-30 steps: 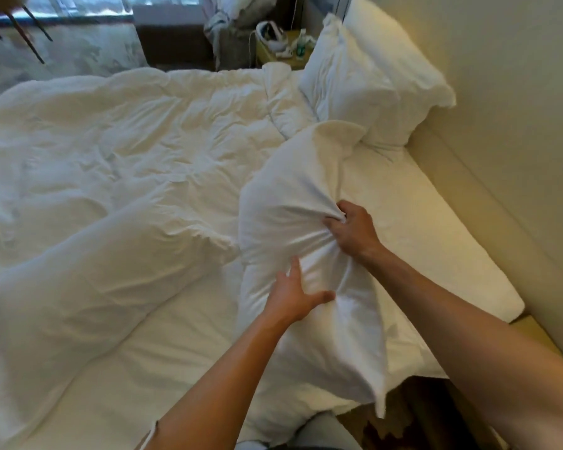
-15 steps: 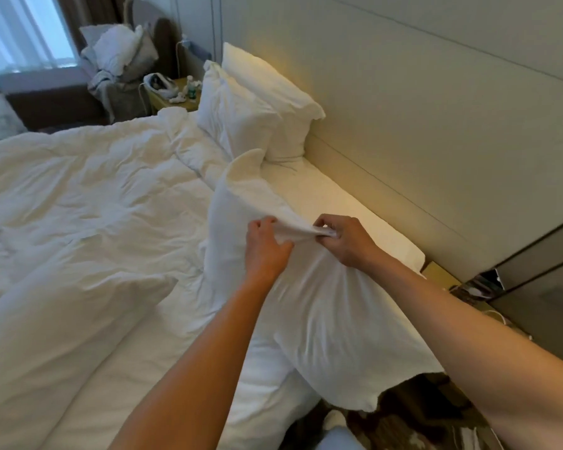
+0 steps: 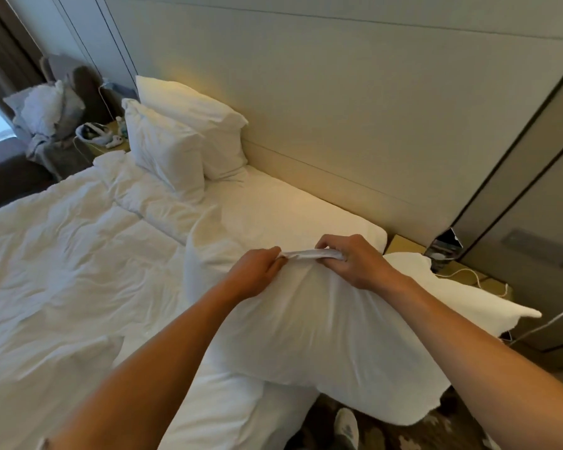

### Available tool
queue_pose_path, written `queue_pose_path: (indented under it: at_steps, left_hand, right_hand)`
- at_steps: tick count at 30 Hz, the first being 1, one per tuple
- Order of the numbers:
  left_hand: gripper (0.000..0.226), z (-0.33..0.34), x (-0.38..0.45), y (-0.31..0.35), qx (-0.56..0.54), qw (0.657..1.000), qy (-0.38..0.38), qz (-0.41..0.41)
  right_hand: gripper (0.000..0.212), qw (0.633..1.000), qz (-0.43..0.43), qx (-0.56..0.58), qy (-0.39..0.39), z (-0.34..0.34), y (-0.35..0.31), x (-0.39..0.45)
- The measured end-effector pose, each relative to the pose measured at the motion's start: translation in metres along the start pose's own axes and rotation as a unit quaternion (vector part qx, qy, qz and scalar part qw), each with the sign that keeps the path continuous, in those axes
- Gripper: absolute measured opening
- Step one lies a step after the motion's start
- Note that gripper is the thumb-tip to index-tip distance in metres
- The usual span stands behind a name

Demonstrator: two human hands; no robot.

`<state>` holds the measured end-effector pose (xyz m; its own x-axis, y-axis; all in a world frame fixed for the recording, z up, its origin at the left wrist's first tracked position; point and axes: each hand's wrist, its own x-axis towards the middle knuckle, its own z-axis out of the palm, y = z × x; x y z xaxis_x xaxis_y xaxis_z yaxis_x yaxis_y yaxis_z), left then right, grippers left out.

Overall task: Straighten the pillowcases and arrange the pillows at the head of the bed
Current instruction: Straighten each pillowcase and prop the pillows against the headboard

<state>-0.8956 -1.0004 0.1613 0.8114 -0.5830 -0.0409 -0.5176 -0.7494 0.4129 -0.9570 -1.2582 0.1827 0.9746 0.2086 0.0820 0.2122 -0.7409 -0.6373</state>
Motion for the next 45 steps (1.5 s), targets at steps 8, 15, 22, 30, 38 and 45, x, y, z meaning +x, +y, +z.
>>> queue_pose_path:
  at_steps: [8, 15, 22, 30, 38, 45]
  left_hand:
    - [0.037, 0.002, 0.034, 0.04, 0.097, 0.995, 0.03, -0.017]
    - [0.034, -0.049, 0.03, 0.05, 0.127, 0.982, 0.11, -0.085]
    - [0.036, -0.087, 0.001, 0.037, 0.167, 0.958, 0.184, -0.141]
    - [0.033, -0.01, -0.029, -0.03, 0.112, 0.959, 0.07, -0.251]
    - [0.025, -0.011, -0.045, -0.114, 0.065, 0.938, 0.118, -0.319]
    - [0.021, -0.028, -0.036, -0.165, 0.063, 0.929, 0.125, -0.342]
  right_hand:
    - [0.007, 0.999, -0.008, 0.046, 0.024, -0.034, 0.055, 0.01]
    - [0.012, 0.994, -0.096, 0.041, 0.018, -0.071, 0.034, 0.076]
    - [0.02, 0.987, -0.158, 0.026, 0.012, -0.071, -0.005, 0.131]
    - [0.022, 0.985, -0.107, -0.057, -0.121, 0.043, 0.02, 0.135]
    - [0.015, 0.988, -0.055, -0.119, -0.083, 0.076, 0.02, 0.181]
    - [0.014, 0.982, -0.085, -0.17, -0.002, 0.081, 0.009, 0.228]
